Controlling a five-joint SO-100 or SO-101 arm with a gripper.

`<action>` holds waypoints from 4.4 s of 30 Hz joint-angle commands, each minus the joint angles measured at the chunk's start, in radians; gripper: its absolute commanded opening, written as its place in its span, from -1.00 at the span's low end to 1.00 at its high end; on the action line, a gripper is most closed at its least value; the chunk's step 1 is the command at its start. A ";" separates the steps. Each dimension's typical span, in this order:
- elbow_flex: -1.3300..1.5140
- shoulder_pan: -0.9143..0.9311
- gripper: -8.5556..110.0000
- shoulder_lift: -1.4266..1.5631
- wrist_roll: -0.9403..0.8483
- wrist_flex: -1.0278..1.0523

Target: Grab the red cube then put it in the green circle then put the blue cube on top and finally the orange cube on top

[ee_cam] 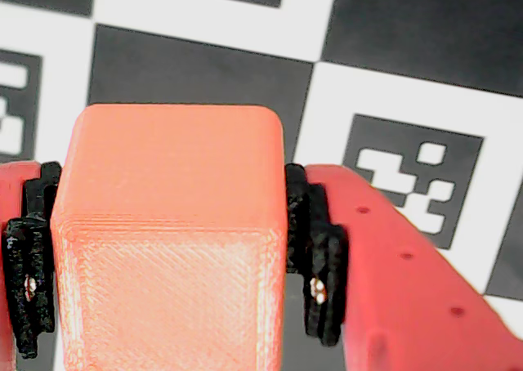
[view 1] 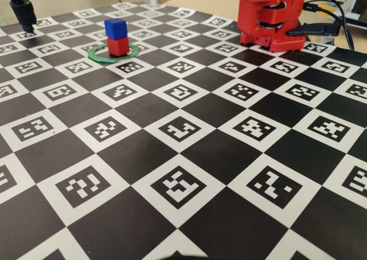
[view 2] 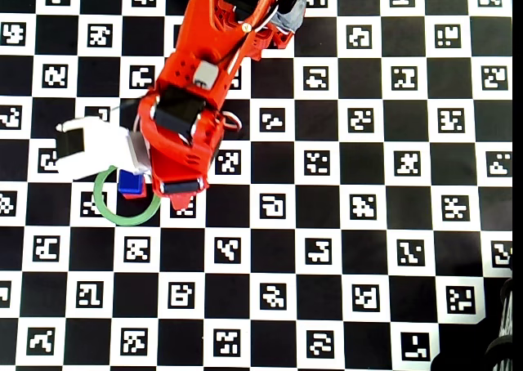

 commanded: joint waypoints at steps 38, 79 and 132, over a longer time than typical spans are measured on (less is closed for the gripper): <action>-0.347 0.207 -0.72 -0.253 -0.195 0.109; -0.141 0.215 -0.71 -0.210 -0.067 -0.069; -0.023 0.195 -0.71 -0.190 -0.028 -0.176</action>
